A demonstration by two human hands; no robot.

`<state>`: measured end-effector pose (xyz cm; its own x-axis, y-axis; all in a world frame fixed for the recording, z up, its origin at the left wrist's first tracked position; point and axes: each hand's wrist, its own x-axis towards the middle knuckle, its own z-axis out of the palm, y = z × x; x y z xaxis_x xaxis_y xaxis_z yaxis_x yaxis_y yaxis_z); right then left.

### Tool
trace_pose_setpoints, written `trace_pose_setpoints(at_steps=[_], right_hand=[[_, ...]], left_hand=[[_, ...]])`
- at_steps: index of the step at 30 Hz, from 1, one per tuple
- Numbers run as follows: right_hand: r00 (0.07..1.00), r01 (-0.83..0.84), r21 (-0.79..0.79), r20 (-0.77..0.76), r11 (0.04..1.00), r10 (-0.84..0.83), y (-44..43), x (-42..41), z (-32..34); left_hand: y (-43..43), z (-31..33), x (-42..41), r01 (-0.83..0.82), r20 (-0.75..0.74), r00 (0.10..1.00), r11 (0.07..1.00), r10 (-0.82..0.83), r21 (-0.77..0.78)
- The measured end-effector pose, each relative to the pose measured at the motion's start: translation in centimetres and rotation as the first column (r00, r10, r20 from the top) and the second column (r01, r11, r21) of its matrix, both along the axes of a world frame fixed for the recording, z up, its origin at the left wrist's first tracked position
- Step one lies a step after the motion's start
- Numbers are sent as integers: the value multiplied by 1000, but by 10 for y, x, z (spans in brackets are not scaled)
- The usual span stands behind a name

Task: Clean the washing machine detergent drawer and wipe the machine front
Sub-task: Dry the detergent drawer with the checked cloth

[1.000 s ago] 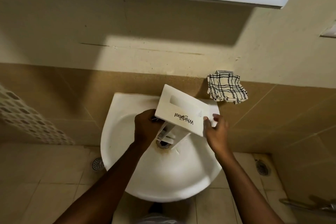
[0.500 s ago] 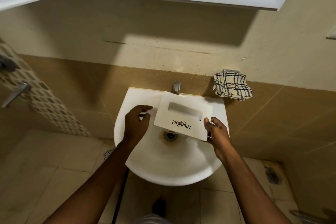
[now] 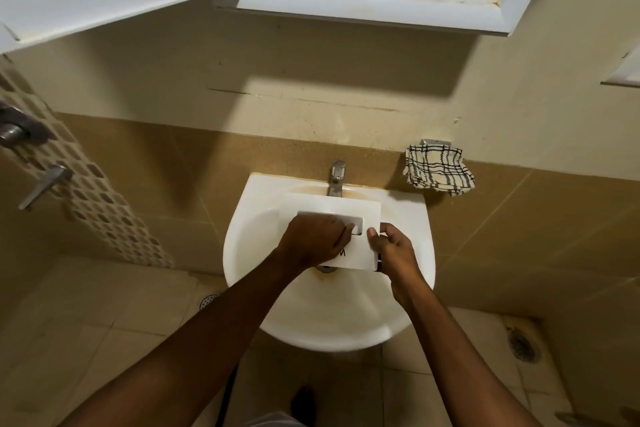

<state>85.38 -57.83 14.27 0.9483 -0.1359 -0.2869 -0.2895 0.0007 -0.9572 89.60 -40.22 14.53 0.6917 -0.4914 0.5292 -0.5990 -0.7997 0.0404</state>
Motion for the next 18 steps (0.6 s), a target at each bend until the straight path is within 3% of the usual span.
trace_pose_setpoints(at_steps=[4,7,10,12,15,18], right_hand=[[1000,-1,-62,17,998,2,-9,2,7],[966,157,-275,243,949,-90,-23,19,17],[851,352,-544,524,761,-19,-39,48,36],[800,420,-691,588,588,119,-51,71,48],[902,276,-899,365,341,232,-69,101,51],[964,60,-984,100,166,245,-88,121,45]], left_hand=[[3,2,7,20,22,1000,999,-19,-25],[5,5,6,30,76,997,999,-26,-44],[3,13,4,45,138,990,997,-36,-58],[4,14,4,70,182,982,996,-58,-60],[5,14,6,98,241,967,992,-76,-80],[5,12,5,123,286,954,988,-93,-92]])
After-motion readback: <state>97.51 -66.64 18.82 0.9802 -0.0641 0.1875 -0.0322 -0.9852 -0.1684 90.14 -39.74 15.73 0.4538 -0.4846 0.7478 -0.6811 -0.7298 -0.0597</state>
